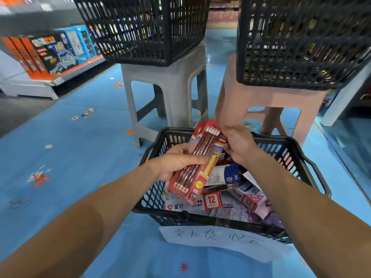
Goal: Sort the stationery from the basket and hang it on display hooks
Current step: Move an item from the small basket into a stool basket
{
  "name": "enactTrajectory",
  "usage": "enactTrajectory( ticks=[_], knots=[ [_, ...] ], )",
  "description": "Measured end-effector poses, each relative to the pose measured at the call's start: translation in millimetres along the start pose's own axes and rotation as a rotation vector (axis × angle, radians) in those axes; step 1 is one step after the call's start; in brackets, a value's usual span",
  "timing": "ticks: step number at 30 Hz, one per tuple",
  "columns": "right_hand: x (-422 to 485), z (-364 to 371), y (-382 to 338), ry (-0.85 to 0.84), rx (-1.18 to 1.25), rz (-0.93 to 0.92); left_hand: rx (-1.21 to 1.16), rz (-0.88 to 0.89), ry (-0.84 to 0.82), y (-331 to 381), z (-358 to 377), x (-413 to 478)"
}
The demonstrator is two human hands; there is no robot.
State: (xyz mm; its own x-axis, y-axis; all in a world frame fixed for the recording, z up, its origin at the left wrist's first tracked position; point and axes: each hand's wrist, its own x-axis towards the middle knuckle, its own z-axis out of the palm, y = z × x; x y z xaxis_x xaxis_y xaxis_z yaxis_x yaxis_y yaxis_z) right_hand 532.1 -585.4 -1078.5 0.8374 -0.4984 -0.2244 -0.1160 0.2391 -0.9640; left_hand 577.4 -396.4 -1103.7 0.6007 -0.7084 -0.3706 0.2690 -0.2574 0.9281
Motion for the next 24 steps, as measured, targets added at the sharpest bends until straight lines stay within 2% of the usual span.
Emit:
enactTrajectory(
  ticks=[2, 3, 5, 6, 7, 9, 11, 16, 21, 24],
  knots=[
    [-3, -2, 2, 0.020, -0.160, 0.002, 0.035, 0.007, 0.024, -4, -4, 2],
    [-2, -7, 6, 0.040, -0.413, -0.040, 0.034, 0.010, 0.039, -6, -5, 2],
    [1, -21, 13, 0.038, -1.078, -0.131, 0.011, 0.016, 0.101, -8, -7, 0],
    [-1, -25, 16, -0.017, -1.306, -0.112, -0.007, 0.016, 0.145, -9, -10, 0],
    [-2, -29, 21, -0.103, -1.400, -0.032, -0.032, 0.013, 0.185, -11, -12, 1],
    [-10, -32, 26, -0.243, -1.224, 0.273, -0.073, 0.011, 0.225, -14, -19, 2],
    [-16, -31, 25, -0.298, -1.039, 0.452, -0.074, 0.011, 0.231, -14, -23, 2],
    [-11, -29, 20, -0.317, -1.113, 0.507, -0.028, 0.037, 0.251, -14, -26, -3],
    [-20, -33, 14, -0.538, -1.509, 0.510, -0.024, 0.032, 0.253, -16, -30, -7],
    [-22, -32, 10, -0.625, -1.581, 0.512, -0.014, 0.032, 0.250, -17, -30, -6]
  ],
)
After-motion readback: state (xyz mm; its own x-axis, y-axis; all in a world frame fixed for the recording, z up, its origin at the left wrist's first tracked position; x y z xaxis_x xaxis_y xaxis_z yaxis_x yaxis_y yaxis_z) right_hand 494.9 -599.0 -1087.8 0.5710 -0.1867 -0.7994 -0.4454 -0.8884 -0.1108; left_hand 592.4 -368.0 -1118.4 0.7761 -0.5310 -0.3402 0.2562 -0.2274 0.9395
